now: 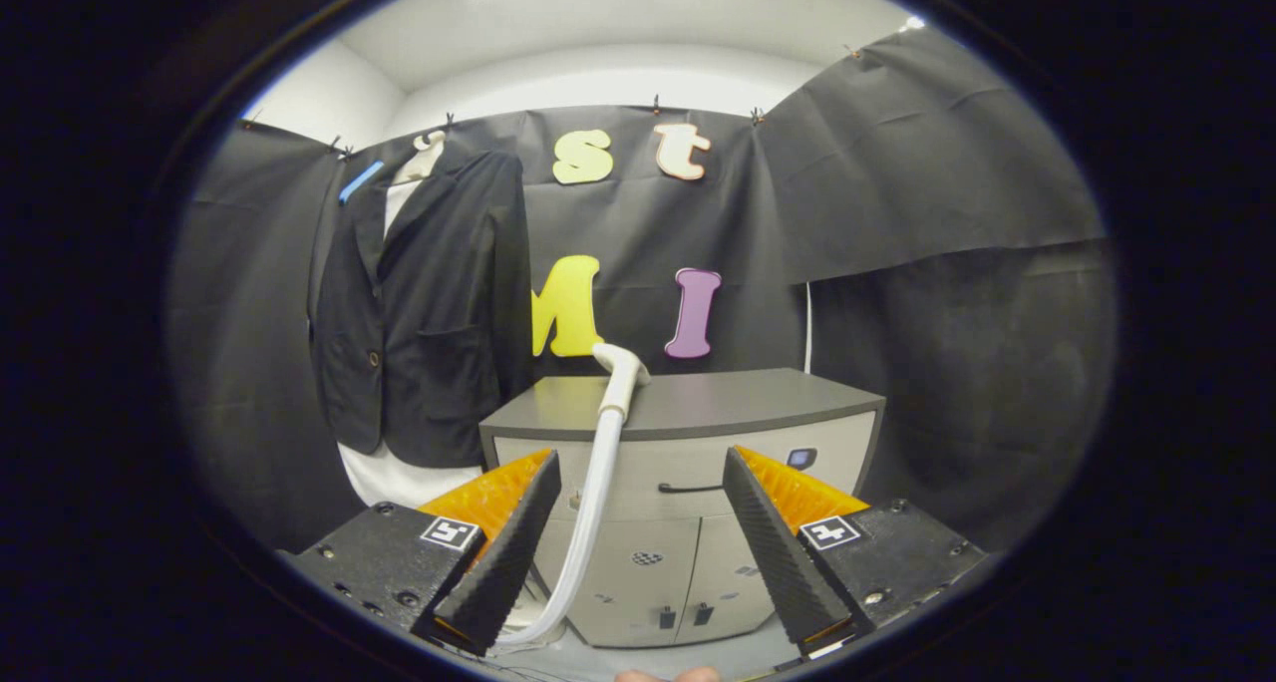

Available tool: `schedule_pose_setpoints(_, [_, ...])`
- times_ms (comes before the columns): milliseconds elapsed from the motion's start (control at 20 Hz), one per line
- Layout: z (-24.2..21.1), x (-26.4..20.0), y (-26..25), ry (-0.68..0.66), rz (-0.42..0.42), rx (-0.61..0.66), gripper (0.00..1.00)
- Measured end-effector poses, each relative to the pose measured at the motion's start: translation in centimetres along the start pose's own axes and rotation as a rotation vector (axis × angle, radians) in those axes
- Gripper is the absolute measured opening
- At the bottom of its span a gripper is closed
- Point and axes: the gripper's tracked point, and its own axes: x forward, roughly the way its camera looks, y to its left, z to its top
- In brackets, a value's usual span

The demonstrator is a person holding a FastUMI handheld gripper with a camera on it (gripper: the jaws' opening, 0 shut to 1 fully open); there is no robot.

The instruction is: Iron the clothes twice with a garment steamer, once on the left side and once on the right side.

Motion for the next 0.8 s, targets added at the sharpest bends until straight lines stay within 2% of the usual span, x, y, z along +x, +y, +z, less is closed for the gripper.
schedule_pose_setpoints(200, [2.3,3.0,1.0,-0.008,-0.015,0.011,1.0])
schedule_pose_setpoints(450, [5.1,10.0,1.9,0.032,0.008,-0.002,1.0])
schedule_pose_setpoints(600, [5.4,15.6,1.8,0.089,0.031,-0.046,1.0])
schedule_pose_setpoints(800, [4.9,22.3,2.6,0.203,0.114,-0.034,1.0])
